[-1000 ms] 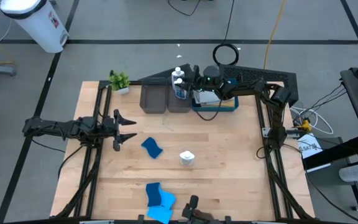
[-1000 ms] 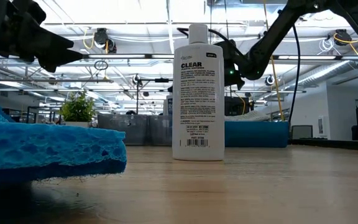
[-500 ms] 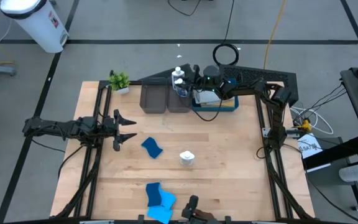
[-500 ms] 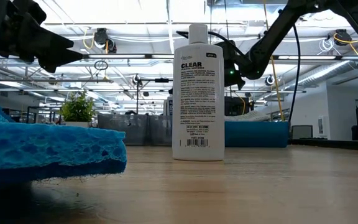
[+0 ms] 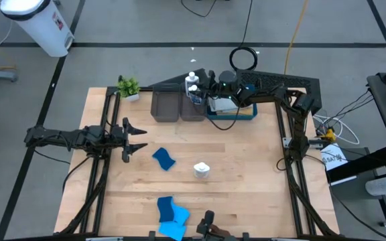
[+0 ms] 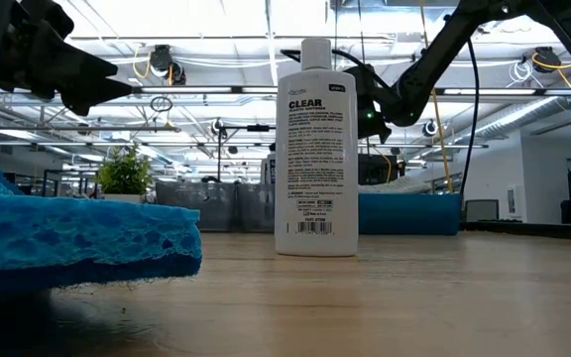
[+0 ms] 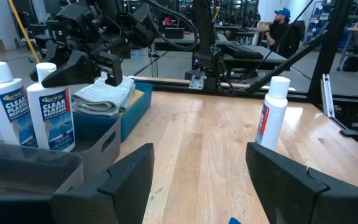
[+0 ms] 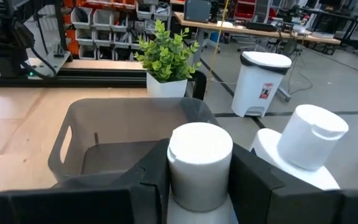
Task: Pick & Place Kitchen Items
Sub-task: Put the bottom white plastic restorer bottle into the right black bin
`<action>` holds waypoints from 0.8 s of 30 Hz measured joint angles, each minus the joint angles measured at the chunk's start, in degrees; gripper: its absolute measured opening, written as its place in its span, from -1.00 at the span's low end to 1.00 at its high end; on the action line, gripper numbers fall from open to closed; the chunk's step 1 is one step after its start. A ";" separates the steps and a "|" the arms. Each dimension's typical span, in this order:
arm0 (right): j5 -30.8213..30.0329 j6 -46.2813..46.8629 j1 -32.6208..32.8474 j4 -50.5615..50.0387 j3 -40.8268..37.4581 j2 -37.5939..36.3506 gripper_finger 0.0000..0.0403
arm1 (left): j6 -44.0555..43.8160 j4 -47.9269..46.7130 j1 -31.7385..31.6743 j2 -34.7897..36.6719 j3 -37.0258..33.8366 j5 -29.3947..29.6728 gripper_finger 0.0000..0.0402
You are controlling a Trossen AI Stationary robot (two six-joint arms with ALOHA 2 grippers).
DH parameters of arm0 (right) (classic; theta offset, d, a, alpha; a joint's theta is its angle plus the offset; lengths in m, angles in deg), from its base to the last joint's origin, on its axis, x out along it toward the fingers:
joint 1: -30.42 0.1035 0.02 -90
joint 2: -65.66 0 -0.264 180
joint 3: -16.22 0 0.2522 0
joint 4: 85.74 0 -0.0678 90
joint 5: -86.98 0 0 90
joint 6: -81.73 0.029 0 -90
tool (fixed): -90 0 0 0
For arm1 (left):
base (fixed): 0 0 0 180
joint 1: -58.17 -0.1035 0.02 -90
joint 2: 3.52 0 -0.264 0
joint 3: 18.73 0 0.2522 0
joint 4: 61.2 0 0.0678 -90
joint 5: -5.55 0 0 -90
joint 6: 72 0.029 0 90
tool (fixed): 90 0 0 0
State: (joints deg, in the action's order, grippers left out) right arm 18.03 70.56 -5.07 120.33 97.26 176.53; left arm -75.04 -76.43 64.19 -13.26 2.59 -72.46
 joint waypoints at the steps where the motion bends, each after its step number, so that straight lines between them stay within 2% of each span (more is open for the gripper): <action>1: 0.00 0.28 0.00 0.02 -0.02 0.00 -0.43 | 0.01 0.00 0.00 0.00 0.00 0.00 0.28; 5: -0.32 0.64 0.00 0.10 -0.02 0.00 -0.43 | 0.01 0.00 0.00 0.00 0.00 0.02 0.28; 12: -4.56 1.22 -0.02 1.10 -0.06 0.02 -0.42 | 0.01 0.00 0.00 0.00 0.00 0.02 0.28; 24: -4.43 3.88 0.00 1.91 -0.06 0.04 -0.40 | 0.03 0.00 0.00 0.00 0.00 0.02 0.28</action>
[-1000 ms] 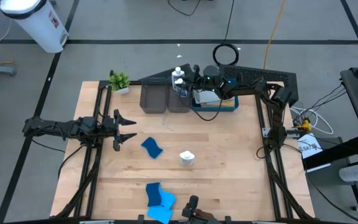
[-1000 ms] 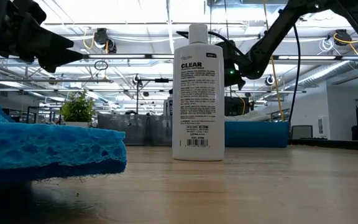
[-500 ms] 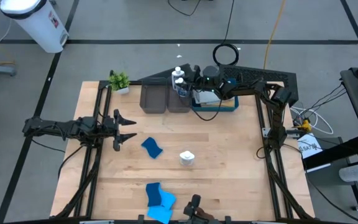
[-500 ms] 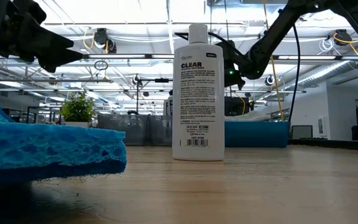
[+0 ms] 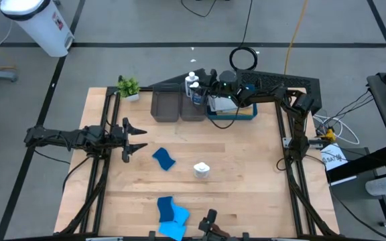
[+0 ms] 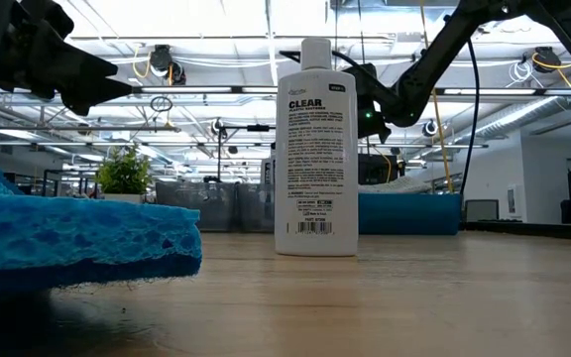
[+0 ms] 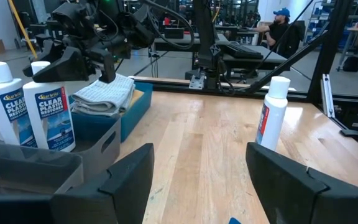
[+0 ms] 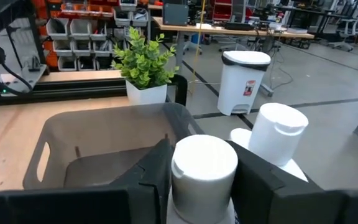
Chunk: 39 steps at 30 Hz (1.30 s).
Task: Pick & Place Kitchen Items
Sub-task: Put the bottom white plastic restorer bottle into the right black bin, then put the white plastic restorer bottle into the right black bin
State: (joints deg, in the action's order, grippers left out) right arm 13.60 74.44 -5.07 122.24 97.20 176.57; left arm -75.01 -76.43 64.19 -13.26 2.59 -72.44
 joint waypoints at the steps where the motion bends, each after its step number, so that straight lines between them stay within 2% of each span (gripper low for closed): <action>1: 0.06 0.45 0.03 0.01 0.00 0.00 -0.37 | 0.00 0.00 0.00 0.00 0.00 0.00 0.28; 4: 0.08 0.67 0.13 0.02 0.00 0.00 -0.21 | 0.00 0.00 0.00 0.00 0.00 0.00 0.28; 11: -0.39 1.90 0.33 -0.85 -0.13 -1.18 0.32 | 0.00 -0.02 0.00 0.00 0.00 0.00 0.28; 16: -1.41 3.60 0.36 -2.97 -0.09 -5.21 0.53 | 0.00 0.00 0.00 0.02 0.00 0.00 0.28; 20: -1.51 2.19 1.00 -8.48 -0.09 -10.19 0.58 | 0.00 0.00 0.00 0.00 0.00 -0.02 0.28; 28: -1.59 -4.94 5.73 -25.48 -0.07 -22.21 0.56 | 0.00 0.00 0.00 0.01 0.00 -0.02 0.28; 37: -2.05 -6.81 17.27 -50.64 -0.04 -35.92 0.55 | 0.00 0.00 0.00 0.00 0.00 -0.02 0.28; 39: -4.29 -5.01 20.72 -56.67 -0.04 -38.51 0.55 | 0.00 0.00 0.00 0.02 0.00 -0.04 0.28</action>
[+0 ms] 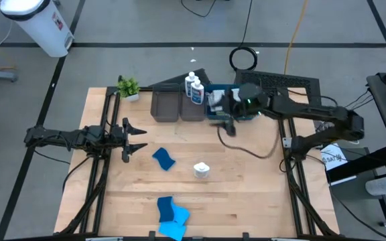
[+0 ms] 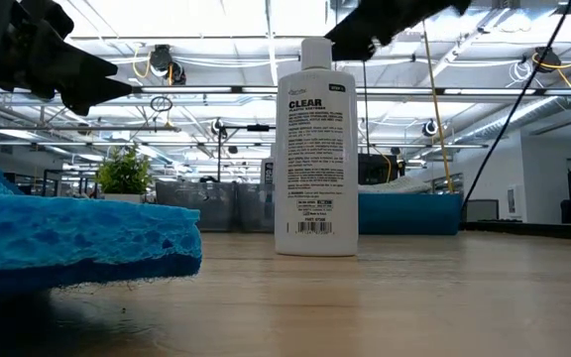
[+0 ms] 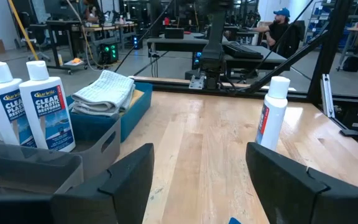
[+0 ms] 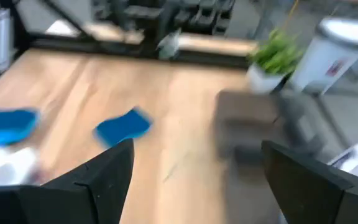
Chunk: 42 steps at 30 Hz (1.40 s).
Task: Pick & Place Kitchen Items
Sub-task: Put the white plastic restorer bottle into the right black bin
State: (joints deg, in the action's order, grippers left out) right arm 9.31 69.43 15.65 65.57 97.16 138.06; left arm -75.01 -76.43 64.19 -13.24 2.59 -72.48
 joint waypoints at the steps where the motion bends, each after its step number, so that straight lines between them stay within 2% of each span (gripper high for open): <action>1: -1.65 1.21 1.85 -3.36 0.00 -1.22 0.55 | 0.00 -0.02 0.00 0.00 0.00 0.02 0.28; 6: -12.09 5.65 11.99 -18.91 0.00 -6.25 0.55 | 0.00 0.00 0.00 -0.01 0.00 0.00 0.28; 11: -21.22 14.80 21.58 -30.31 0.00 -10.14 0.55 | 0.00 -0.02 0.00 -0.02 0.00 0.00 0.28; 14: -24.37 21.32 26.39 -32.78 -1.83 -13.08 0.55 | 0.00 0.00 0.00 -0.02 0.00 0.00 0.28; 17: -28.18 25.62 31.10 -30.78 -7.16 -17.34 0.55 | 0.00 -0.01 0.02 0.00 0.00 0.00 0.28; 24: -35.97 26.54 39.08 -15.62 -24.88 -30.38 0.55 | 0.00 0.00 0.00 0.00 0.00 0.00 0.28; 32: -35.53 20.48 39.65 3.59 -43.19 -43.88 0.55 | 0.00 0.00 0.00 0.00 0.00 0.00 0.28; 37: -31.84 17.20 39.64 25.90 -54.07 -46.08 0.55 | 0.00 0.00 0.00 0.00 0.00 0.00 0.28; 40: -30.03 14.68 39.65 41.09 -60.92 -44.35 0.55 | -0.01 0.00 0.00 0.00 0.00 0.00 0.28; 42: -30.10 14.82 39.63 46.67 -63.50 -42.68 0.55 | 0.00 0.00 0.00 0.00 0.00 0.00 0.28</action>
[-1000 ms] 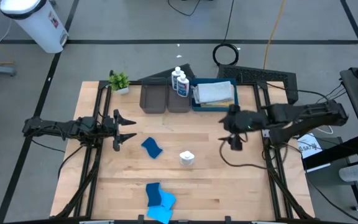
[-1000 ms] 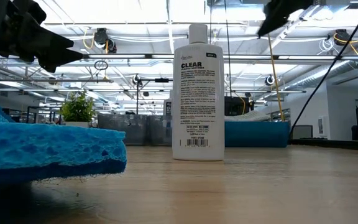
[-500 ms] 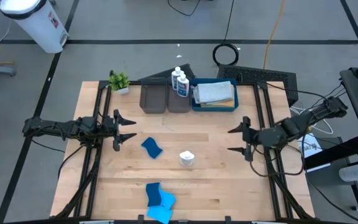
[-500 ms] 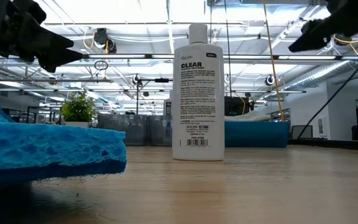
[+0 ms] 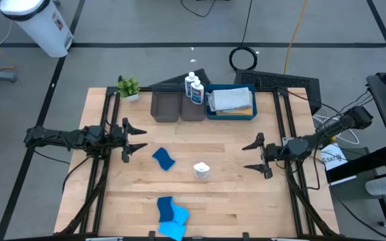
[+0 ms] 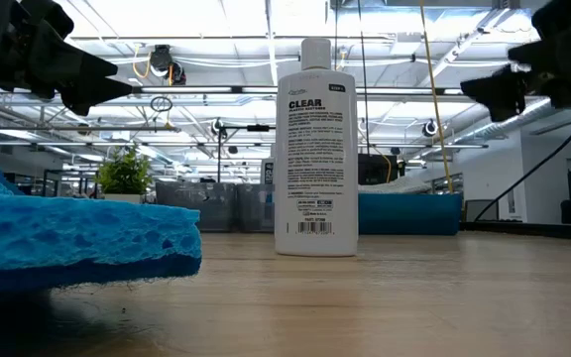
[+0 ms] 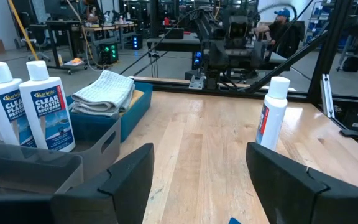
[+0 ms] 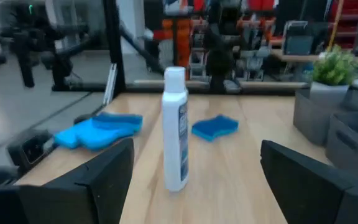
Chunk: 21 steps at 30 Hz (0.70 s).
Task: Pick & Place Kitchen Items
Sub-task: Put the white plastic restorer bottle into the right black bin
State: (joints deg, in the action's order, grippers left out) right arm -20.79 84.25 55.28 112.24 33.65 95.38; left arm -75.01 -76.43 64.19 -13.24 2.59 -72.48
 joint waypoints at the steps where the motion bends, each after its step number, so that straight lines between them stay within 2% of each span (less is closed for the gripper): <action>1: -0.12 0.98 0.00 2.30 -0.38 0.58 0.55 | -0.02 0.00 0.00 0.00 0.00 0.00 0.28; 8: -1.73 3.67 -0.02 1.65 3.20 10.00 0.55 | -0.01 0.14 0.02 -0.02 0.02 0.02 0.28; 16: -1.68 2.17 0.00 11.09 8.14 23.82 0.55 | -0.01 0.04 0.01 -0.02 0.02 0.02 0.28; 21: -1.64 2.13 0.00 13.35 12.32 30.26 0.55 | -0.02 0.00 0.01 -0.02 0.04 0.01 0.28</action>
State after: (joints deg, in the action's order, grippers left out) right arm -22.42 86.38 55.28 125.59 45.98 125.64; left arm -75.03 -76.44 64.20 -13.26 2.63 -72.47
